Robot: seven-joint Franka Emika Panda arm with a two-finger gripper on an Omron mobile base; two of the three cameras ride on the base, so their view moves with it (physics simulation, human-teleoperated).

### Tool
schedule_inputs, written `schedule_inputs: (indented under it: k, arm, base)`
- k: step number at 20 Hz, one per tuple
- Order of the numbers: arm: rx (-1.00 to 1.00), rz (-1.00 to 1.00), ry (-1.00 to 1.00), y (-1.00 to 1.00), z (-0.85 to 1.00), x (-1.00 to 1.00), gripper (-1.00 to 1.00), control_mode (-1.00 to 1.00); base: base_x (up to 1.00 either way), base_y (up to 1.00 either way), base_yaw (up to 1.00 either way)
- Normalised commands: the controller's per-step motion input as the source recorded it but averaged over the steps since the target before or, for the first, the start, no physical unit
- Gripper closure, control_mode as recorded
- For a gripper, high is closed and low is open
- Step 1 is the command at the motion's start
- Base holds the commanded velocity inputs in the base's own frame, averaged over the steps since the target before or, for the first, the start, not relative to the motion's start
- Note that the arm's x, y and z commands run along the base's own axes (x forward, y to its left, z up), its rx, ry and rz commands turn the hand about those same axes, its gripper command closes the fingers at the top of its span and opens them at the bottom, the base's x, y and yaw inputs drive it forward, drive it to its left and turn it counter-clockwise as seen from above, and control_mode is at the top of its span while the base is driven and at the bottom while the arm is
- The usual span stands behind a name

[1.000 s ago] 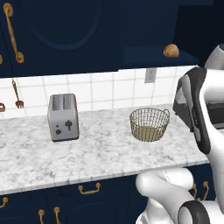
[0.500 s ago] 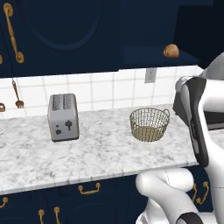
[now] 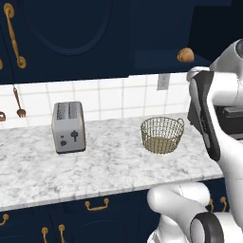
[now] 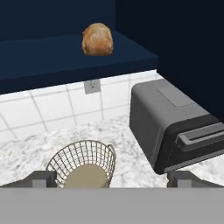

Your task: Open the cabinet, pick up the bread from the cabinet and place it in the basket. Then move the basket to the dining counter.

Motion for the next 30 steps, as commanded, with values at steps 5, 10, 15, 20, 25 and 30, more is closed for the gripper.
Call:
schedule_inputs:
  k: [5,10,15,20,25,30]
  arm:
    - [0.02,0.00,-0.08,-0.09,0.57,0.35,-1.00,-1.00]
    - [0.02,-0.01,-0.01,-0.10,0.34,0.45,-1.00,-1.00]
    - [0.00,0.00,0.00,-0.04,0.00,0.81,-1.00,-1.00]
    - [0.00,0.01,0.00,-0.20,0.00,0.83,-1.00,-1.00]
    - [0.00,0.04,0.01,-0.36,0.00,0.65,-1.00,-1.00]
    - [0.00,0.05,0.08,-0.09,0.00,0.55,-1.00,-1.00]
  base:
    - [0.00,0.00,0.00]
    - [0.00,0.00,0.00]
    - [0.00,0.00,0.00]
    - [0.00,0.00,0.00]
    - [0.00,0.00,0.00]
    - [0.00,0.00,0.00]
